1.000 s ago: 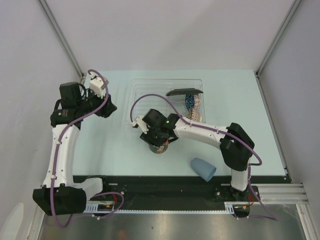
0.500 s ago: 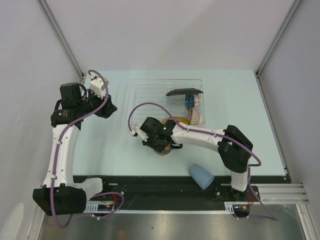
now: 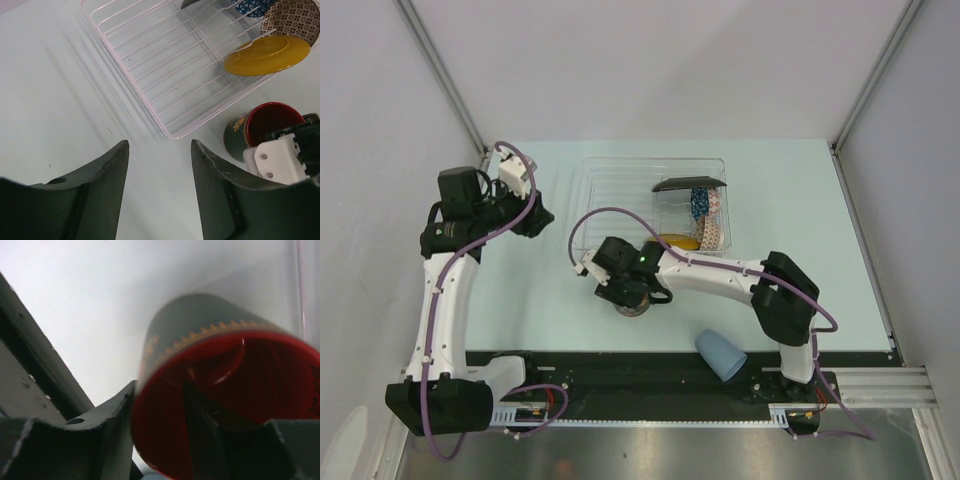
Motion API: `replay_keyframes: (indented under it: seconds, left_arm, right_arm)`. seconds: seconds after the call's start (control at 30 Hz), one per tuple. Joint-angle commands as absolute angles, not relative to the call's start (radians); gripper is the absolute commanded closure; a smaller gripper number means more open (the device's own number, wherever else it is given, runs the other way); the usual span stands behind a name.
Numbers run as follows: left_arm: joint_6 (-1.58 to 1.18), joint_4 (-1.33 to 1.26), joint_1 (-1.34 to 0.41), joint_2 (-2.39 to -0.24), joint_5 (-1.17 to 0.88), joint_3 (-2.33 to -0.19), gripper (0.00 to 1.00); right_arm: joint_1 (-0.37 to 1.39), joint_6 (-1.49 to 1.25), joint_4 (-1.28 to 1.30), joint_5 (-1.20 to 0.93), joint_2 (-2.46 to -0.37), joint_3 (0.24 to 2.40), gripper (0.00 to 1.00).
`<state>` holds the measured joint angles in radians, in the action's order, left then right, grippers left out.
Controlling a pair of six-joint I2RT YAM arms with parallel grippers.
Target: Load the mixed dishes into the dish rack
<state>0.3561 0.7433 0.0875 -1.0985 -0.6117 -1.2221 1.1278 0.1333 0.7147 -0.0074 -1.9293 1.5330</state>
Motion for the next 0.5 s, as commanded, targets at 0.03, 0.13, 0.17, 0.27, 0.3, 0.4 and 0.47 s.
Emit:
replay_keyframes:
  seconds: [0.03,0.13,0.17,0.27,0.3,0.4,0.47]
  left_arm:
    - [0.331,0.712,0.097,-1.077,-0.653,-1.209,0.42]
    - [0.327,0.712,0.097,-1.080,-0.652,-1.215,0.42]
    - [0.328,0.716,0.097,-1.080,-0.650,-1.219,0.42]
    - [0.331,0.726,0.097,-1.077,-0.646,-1.223,0.42]
    - [0.334,0.727,0.095,-1.075,-0.647,-1.223,0.42]
    - [0.339,0.733,0.097,-1.068,-0.640,-1.229,0.42]
    - [0.338,0.738,0.097,-1.065,-0.637,-1.238,0.42]
  right_arm:
    - [1.104,0.178,0.741,0.034,-1.818,1.477,0.53]
    - [1.101,0.213,0.752,0.054,-1.815,1.462,0.55]
    - [1.100,0.218,0.752,0.057,-1.815,1.460,0.61]
    - [1.100,0.229,0.739,0.041,-1.821,1.460,0.72]
    - [1.100,0.230,0.738,0.029,-1.824,1.462,0.74]
    - [1.108,0.235,0.744,0.015,-1.845,1.462,0.86]
    - [1.111,0.230,0.752,0.017,-1.861,1.465,1.00]
